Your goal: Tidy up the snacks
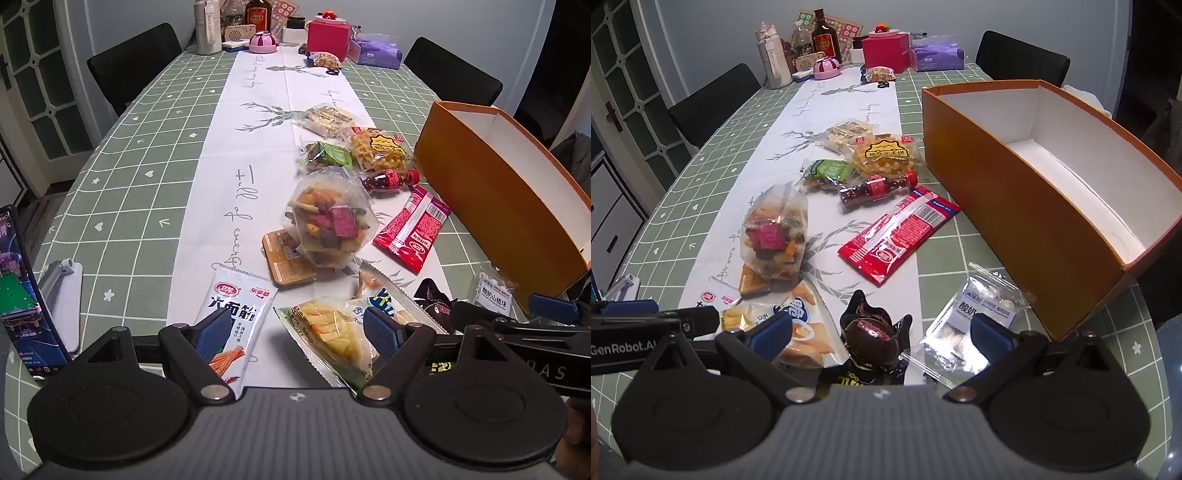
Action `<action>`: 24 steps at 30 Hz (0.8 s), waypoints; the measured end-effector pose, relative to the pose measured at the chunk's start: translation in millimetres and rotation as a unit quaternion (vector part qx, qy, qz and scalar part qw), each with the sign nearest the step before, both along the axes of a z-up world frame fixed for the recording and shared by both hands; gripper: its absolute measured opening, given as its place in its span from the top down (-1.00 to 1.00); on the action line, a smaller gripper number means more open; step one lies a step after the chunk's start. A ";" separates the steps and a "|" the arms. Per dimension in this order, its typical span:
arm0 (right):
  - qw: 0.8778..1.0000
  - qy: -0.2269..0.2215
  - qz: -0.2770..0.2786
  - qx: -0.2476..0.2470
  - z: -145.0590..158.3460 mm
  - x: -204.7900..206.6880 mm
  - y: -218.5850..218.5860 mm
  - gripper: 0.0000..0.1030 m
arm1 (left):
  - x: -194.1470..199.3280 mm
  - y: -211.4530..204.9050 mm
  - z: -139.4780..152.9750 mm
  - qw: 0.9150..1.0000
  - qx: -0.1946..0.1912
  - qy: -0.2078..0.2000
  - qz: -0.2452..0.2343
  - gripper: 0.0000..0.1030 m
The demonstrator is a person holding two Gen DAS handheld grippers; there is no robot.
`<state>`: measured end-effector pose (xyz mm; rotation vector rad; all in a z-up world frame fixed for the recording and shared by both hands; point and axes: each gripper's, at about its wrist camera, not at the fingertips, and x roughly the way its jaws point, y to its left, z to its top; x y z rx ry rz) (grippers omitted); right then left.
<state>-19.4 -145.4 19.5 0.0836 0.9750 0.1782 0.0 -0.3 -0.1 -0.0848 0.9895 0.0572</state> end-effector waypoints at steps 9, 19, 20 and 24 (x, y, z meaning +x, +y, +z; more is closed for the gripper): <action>1.000 0.002 0.000 -0.001 -0.3 0.0 0.1 -0.94 | 0.1 0.2 0.1 1.000 -0.004 0.001 0.000 -0.85; 1.000 0.003 0.000 0.000 -1.0 0.5 -0.1 -0.94 | 0.1 0.3 0.0 1.000 -0.004 0.002 0.000 -0.85; 1.000 0.003 -0.001 0.000 -1.0 0.4 -0.1 -0.94 | 0.1 0.2 0.1 1.000 -0.004 0.002 0.000 -0.85; 1.000 0.003 0.000 0.000 -0.9 0.1 0.0 -0.94 | 0.1 0.2 0.0 1.000 -0.004 0.002 0.000 -0.85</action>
